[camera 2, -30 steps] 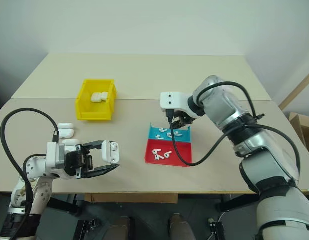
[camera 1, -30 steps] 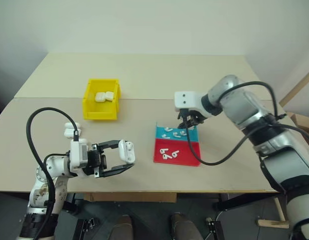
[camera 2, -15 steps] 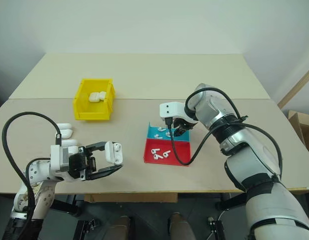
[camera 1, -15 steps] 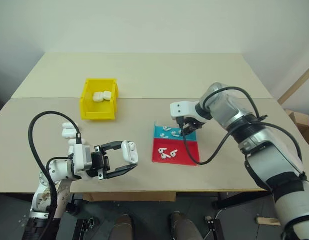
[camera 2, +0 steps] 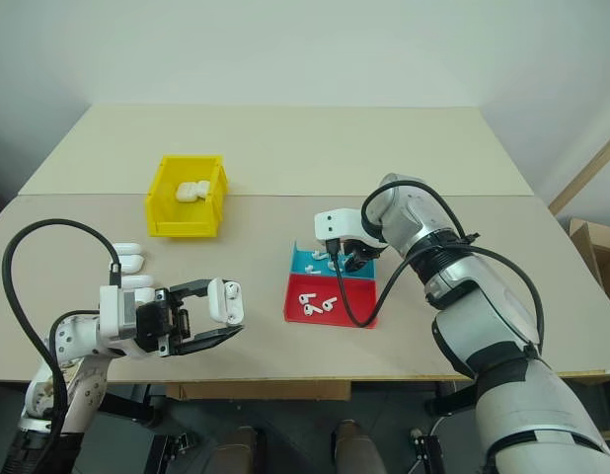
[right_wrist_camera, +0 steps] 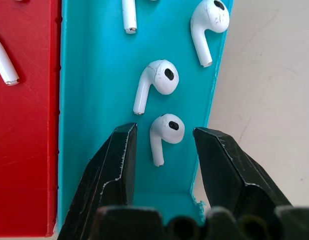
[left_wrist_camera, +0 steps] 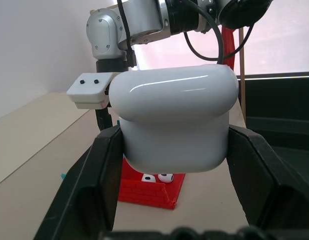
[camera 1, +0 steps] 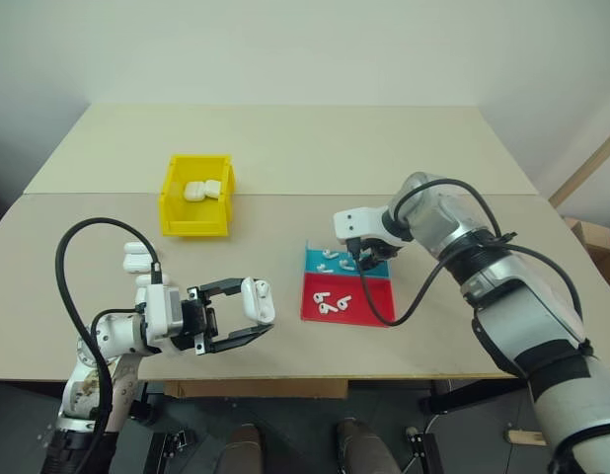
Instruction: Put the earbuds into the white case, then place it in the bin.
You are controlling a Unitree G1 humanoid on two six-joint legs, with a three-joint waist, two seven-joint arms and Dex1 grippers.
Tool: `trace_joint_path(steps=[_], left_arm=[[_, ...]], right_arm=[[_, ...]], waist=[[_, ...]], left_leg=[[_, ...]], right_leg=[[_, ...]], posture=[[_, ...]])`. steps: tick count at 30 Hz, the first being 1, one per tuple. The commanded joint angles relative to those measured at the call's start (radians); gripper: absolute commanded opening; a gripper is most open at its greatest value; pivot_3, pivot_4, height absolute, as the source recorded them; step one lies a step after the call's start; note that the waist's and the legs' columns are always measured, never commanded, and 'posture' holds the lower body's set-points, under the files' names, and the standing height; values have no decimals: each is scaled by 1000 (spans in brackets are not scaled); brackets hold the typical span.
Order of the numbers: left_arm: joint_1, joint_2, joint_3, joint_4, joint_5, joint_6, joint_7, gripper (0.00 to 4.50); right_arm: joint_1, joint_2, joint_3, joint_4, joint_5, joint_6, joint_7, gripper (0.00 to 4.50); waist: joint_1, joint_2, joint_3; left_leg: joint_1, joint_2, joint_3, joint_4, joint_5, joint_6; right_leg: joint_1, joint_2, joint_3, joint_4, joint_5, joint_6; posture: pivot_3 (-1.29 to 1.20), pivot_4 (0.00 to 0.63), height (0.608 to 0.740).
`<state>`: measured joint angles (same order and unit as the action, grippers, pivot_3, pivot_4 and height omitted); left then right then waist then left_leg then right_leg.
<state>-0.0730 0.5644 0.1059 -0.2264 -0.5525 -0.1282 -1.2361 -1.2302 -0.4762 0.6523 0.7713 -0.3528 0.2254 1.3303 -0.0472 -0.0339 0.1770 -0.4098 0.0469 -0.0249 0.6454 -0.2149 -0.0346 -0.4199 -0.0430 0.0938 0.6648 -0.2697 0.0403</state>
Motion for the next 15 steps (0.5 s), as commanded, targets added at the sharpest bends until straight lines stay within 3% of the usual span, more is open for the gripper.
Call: trace_joint_path(steps=[1, 15], left_arm=[[-12, 9, 9, -26, -18, -12, -2, 2799], [-18, 0, 3, -15, -15, -17, -3, 2799]], right_arm=[[-13, 4, -33, 3, -7, -16, 2, 2222], [-6, 12, -40, 23, -37, -33, -11, 2222]], waist=[[0, 0, 0], [0, 0, 0]], left_leg=[[0, 0, 0, 0, 0, 0], [0, 0, 0, 0, 0, 0]], right_leg=[[0, 0, 0, 0, 0, 0], [0, 0, 0, 0, 0, 0]], posture=[[0, 150, 740], [0, 150, 740]])
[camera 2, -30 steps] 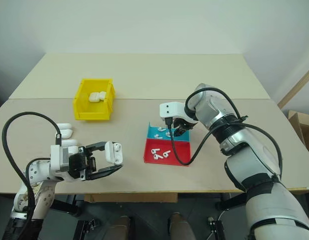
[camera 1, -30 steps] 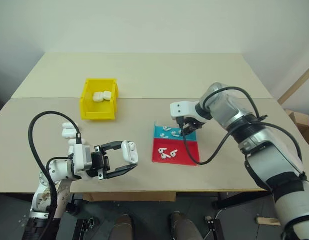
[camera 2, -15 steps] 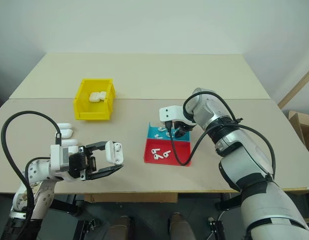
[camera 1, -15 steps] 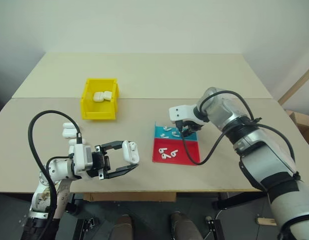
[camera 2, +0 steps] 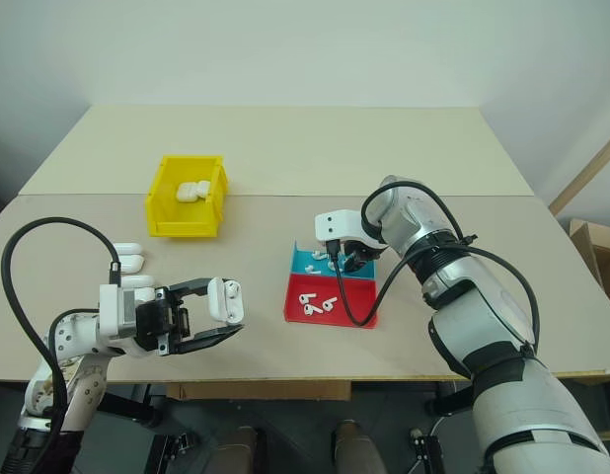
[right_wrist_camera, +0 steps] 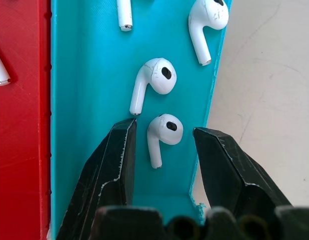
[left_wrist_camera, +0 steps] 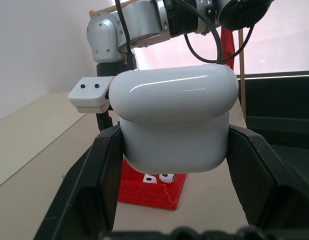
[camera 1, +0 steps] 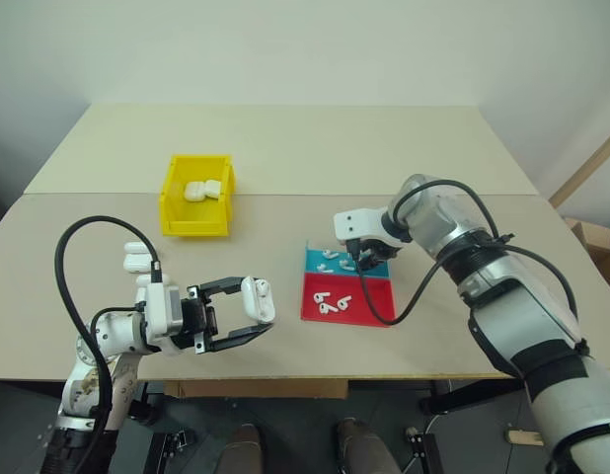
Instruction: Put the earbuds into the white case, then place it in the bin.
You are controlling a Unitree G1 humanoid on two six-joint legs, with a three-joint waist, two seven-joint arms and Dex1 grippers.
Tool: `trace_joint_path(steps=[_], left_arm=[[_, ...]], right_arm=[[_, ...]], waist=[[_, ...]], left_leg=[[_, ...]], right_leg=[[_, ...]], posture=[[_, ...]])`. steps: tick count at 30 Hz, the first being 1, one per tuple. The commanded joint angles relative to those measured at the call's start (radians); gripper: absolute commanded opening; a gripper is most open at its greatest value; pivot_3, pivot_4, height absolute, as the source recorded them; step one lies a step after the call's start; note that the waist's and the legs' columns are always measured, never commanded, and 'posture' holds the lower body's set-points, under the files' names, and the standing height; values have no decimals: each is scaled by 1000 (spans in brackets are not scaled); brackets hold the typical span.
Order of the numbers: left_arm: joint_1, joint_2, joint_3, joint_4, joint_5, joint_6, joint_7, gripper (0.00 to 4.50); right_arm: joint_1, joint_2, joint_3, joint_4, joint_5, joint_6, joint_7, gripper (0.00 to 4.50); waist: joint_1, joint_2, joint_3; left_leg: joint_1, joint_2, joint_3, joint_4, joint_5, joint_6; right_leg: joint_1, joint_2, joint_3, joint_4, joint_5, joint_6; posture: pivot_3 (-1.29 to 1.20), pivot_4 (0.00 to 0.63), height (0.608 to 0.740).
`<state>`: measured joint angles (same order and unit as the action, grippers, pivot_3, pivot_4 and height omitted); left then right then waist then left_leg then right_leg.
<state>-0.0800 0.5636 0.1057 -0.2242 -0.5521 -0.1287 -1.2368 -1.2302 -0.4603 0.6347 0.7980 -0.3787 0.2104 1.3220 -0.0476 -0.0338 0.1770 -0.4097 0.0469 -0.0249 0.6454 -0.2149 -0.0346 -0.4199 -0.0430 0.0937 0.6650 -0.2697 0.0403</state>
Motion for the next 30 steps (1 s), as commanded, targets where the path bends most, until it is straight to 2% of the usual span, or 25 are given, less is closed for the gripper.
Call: trace_joint_path(steps=[1, 4, 7, 23, 27, 30], left_arm=[[-11, 0, 3, -16, -15, -18, -3, 2799], [-10, 0, 2, -12, -9, -25, -4, 2799], [-10, 0, 3, -11, -11, -25, -5, 2799], [-21, -6, 4, 3, -8, -31, -11, 2799], [-21, -7, 3, 3, -8, -32, -11, 2799], [-23, -8, 1, 3, -6, -32, -10, 2799]], right_arm=[[-4, -5, -21, -3, -15, -21, -5, 2222], [-2, -7, -16, -1, -24, -30, -5, 2222], [-3, -4, -24, -2, -21, -26, -6, 1632], [3, -4, -25, -10, -29, -44, -5, 1632], [7, -7, -27, -16, -29, -52, 9, 749], [12, -11, -30, -28, -32, -62, 15, 633]], waist=[[0, 0, 0], [0, 0, 0], [0, 0, 0], [0, 0, 0], [0, 0, 0], [0, 0, 0]], left_leg=[[0, 0, 0, 0, 0, 0], [0, 0, 0, 0, 0, 0], [0, 0, 0, 0, 0, 0], [0, 0, 0, 0, 0, 0], [0, 0, 0, 0, 0, 0], [0, 0, 0, 0, 0, 0]], right_leg=[[0, 0, 0, 0, 0, 0], [0, 0, 0, 0, 0, 0], [0, 0, 0, 0, 0, 0], [0, 0, 0, 0, 0, 0], [0, 0, 0, 0, 0, 0], [0, 0, 0, 0, 0, 0]], posture=[[0, 150, 740], [0, 150, 740], [0, 150, 740], [0, 150, 740], [0, 150, 740], [0, 150, 740]])
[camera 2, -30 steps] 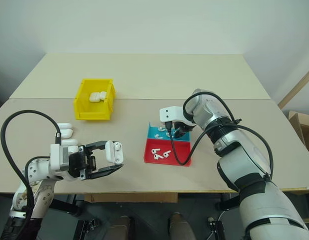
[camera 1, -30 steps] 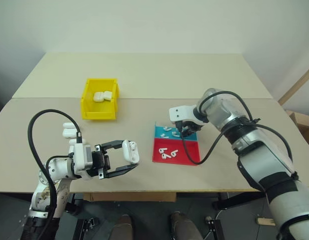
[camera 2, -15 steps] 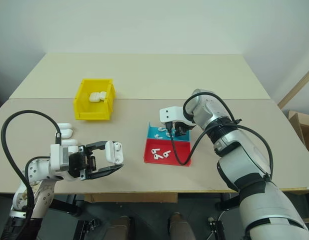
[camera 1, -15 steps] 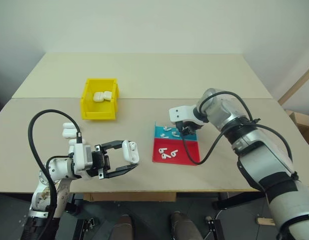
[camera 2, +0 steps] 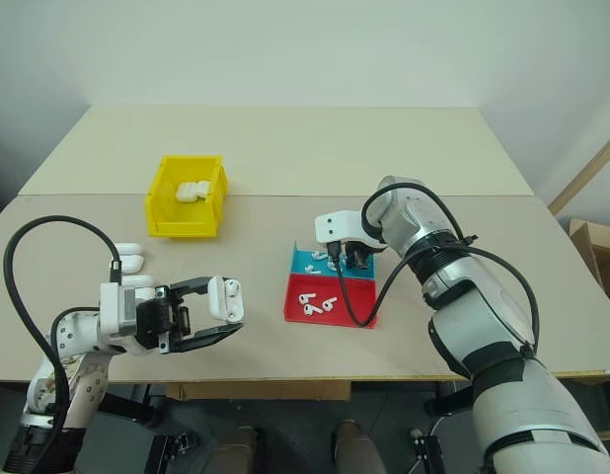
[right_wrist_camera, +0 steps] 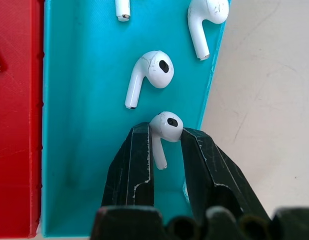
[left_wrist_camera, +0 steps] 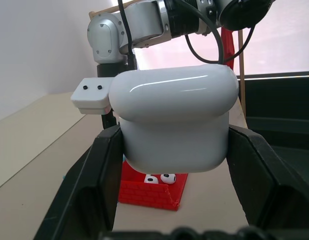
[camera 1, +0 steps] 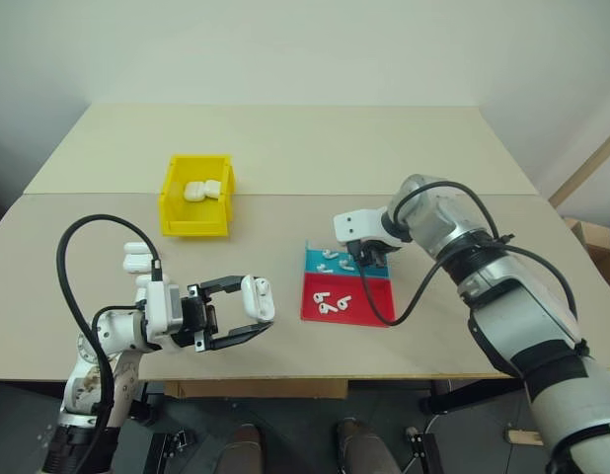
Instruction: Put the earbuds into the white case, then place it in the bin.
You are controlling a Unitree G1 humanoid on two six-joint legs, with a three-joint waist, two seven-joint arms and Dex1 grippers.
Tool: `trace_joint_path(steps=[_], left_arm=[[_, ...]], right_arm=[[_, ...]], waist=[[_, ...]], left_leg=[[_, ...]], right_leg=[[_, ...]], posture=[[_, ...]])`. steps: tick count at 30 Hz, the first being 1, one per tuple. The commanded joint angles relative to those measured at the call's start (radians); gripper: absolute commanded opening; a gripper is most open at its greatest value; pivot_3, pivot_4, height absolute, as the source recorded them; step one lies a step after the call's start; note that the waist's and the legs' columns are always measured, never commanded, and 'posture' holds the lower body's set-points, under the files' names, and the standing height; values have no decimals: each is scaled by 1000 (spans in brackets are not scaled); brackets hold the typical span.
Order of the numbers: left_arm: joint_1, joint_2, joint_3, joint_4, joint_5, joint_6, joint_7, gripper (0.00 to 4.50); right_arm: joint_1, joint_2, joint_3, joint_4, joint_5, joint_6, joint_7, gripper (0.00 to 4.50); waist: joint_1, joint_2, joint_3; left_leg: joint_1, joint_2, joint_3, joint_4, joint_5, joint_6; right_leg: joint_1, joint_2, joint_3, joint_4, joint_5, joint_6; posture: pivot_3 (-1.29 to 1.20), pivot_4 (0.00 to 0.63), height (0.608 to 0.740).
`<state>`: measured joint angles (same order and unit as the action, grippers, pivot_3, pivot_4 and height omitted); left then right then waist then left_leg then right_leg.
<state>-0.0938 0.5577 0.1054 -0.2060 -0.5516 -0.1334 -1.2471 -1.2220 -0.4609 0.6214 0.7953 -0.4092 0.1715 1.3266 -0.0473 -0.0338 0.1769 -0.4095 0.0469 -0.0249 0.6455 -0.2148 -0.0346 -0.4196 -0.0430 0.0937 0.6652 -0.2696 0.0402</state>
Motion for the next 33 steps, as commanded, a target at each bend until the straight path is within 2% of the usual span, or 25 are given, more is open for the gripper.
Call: trace_joint_path(steps=[1, 8, 13, 20, 24, 30, 33], left_arm=[[-10, -3, 1, -16, -7, -27, 1, 2799], [-14, -5, 1, -16, -8, -29, 2, 2799], [-26, -16, -1, -38, -22, -11, 26, 2799], [-78, -55, -31, -86, -37, 42, 105, 2799], [-146, -76, -55, -92, -55, 93, 134, 2799], [-225, -97, -109, -99, -50, 158, 163, 2799], [-252, -113, -126, -85, -61, 171, 147, 2799]], right_arm=[[5, -9, -18, -25, -4, -23, 9, 633], [6, -23, -46, -55, -4, -11, -10, 633], [30, -84, -210, -264, 106, 116, -20, 633], [269, -170, -586, -803, 405, 279, -88, 633], [462, -104, -812, -1086, 661, 229, -169, 633], [605, -45, -940, -1321, 980, 336, -301, 633], [660, 24, -944, -1380, 1078, 282, -363, 633]], waist=[[0, 0, 0], [0, 0, 0], [2, 0, 0], [13, 0, 0], [15, 0, 0], [0, 0, 0], [0, 0, 0]], left_leg=[[0, 0, 0, 0, 0, 0], [1, 0, 0, 0, 0, 0], [0, 0, 0, 0, 0, 0], [-1, 0, -1, 1, 0, 0], [1, 0, -2, 2, 0, 0], [8, 0, -2, 2, 0, 0], [11, 0, -2, 2, 0, 0]], right_leg=[[0, 0, 0, 0, 0, 0], [1, 0, 0, 0, 0, 0], [0, 0, 0, 0, 0, 0], [2, 0, 0, 0, 0, 0], [5, 0, -1, -1, 0, 1], [13, 1, -1, -2, 0, 2], [16, 1, -1, -2, 0, 2]], posture=[[0, 150, 740], [0, 150, 740], [0, 150, 740], [0, 150, 740], [0, 150, 740], [0, 150, 740], [0, 150, 740]])
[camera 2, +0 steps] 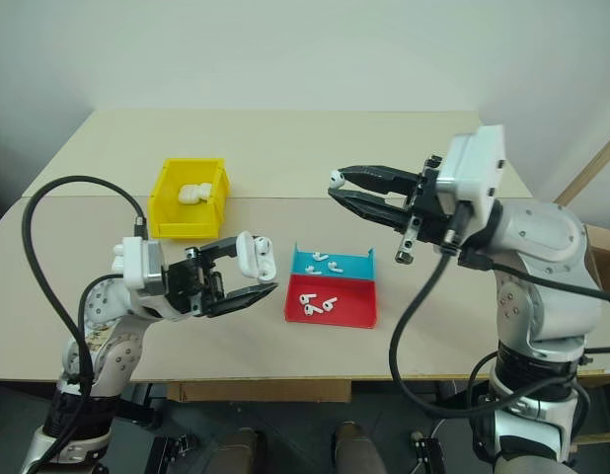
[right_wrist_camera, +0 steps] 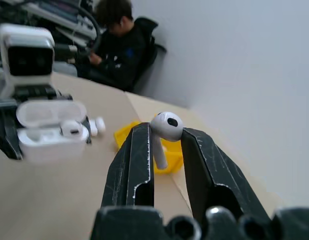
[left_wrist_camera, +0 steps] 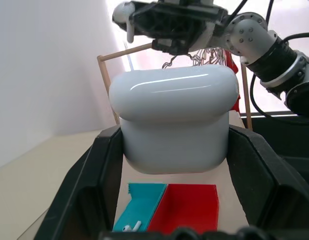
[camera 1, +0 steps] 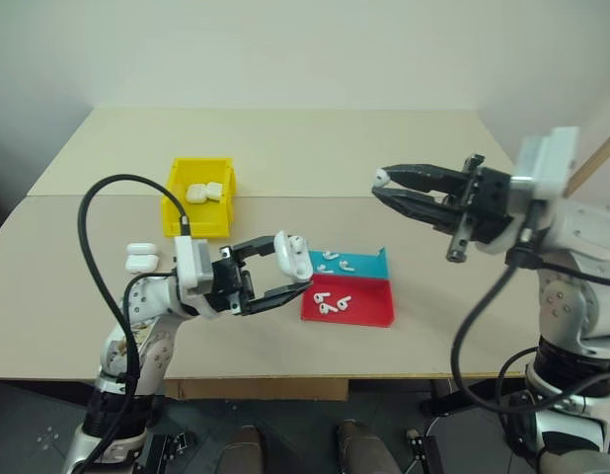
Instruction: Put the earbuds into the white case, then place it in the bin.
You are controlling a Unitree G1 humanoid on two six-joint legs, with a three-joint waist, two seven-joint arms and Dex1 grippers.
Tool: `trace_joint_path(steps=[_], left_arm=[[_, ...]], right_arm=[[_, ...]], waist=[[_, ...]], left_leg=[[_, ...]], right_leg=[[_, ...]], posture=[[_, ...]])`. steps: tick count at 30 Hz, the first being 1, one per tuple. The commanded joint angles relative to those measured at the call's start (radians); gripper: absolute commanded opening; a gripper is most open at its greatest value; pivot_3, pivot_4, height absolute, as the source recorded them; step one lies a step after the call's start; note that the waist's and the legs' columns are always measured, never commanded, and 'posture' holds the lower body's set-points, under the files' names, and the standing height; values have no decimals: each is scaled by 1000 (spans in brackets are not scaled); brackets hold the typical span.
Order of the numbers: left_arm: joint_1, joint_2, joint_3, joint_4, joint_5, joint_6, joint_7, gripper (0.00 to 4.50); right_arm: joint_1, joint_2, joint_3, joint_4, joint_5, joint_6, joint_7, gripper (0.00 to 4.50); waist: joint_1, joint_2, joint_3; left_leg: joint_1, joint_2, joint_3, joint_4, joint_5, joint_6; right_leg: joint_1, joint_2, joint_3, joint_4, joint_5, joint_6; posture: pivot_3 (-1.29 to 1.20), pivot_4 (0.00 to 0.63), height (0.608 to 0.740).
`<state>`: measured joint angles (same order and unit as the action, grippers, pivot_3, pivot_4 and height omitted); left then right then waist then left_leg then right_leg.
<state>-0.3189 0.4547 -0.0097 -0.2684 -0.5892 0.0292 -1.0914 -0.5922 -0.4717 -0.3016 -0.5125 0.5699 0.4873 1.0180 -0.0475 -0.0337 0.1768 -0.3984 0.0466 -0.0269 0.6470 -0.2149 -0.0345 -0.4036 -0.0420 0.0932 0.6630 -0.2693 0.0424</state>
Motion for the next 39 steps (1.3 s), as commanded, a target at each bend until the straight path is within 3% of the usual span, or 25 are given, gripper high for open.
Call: trace_joint_path(steps=[1, 6, 12, 23, 39], left_arm=[[-34, -14, -14, -23, -30, 16, -8, 2799], [-57, -34, -23, -23, -42, 40, -10, 2799], [-80, -48, -29, -12, -39, 42, -20, 2799], [-69, -52, -21, -27, -41, 33, -18, 2799], [-70, -64, -19, -9, -38, 4, -43, 2799]], right_arm=[[48, 53, -10, -86, 110, -56, -63, 633], [111, 131, 62, -115, 161, -106, -122, 633], [134, 160, 165, -79, 139, -188, -94, 633], [196, 79, 264, -87, 155, -175, -63, 633], [237, 26, 313, -80, 112, -196, -80, 633]], waist=[[1, 0, 0], [1, 0, 0], [3, 0, 0], [3, 0, 0], [4, 0, 0]], left_leg=[[0, 0, 0, 0, 0, 0], [-1, 0, 0, 0, 0, 0], [-1, 0, 0, 0, 0, 0], [-1, 0, 0, 0, 0, 0], [-1, 0, 0, 0, 0, 0]], right_leg=[[0, 0, 0, 0, 0, 0], [0, 0, 0, -1, 0, 1], [0, 0, 0, -1, 0, 1], [0, 0, 0, -2, 0, 1], [0, 0, 0, -2, -1, 1]], posture=[[0, 150, 740], [0, 150, 740], [0, 150, 740], [0, 150, 740], [0, 150, 740]])
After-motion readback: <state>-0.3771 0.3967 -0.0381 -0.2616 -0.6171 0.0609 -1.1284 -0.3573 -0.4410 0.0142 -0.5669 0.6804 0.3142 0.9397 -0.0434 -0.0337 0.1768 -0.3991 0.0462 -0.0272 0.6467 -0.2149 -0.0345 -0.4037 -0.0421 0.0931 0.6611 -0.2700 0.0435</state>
